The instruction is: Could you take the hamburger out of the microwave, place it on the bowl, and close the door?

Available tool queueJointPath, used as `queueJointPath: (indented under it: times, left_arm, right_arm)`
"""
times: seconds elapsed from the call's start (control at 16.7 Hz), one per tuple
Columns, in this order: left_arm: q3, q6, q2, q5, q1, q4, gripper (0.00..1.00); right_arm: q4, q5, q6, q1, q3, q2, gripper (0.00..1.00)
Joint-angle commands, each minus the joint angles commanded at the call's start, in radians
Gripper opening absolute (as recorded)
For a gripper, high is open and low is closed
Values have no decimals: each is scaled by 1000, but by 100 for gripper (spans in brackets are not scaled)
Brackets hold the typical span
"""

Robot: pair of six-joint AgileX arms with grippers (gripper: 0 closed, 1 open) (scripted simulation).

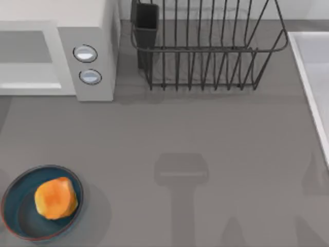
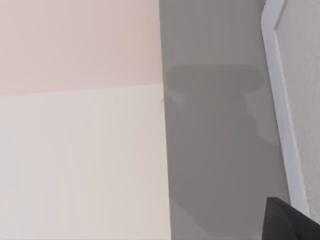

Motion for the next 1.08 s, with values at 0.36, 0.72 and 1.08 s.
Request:
queueJointPath:
  times: [0.36,0.72,1.08]
  left_arm:
    - [109,68,154,102,136,-41,0]
    - [93,68,157,99,133,-23,0]
    - [-61,71,228,102,136,210,0]
  right_arm:
    - [0,0,0,0,0,0,100]
    - [0,0,0,0,0,0,100]
    - [0,0,0,0,0,0,100]
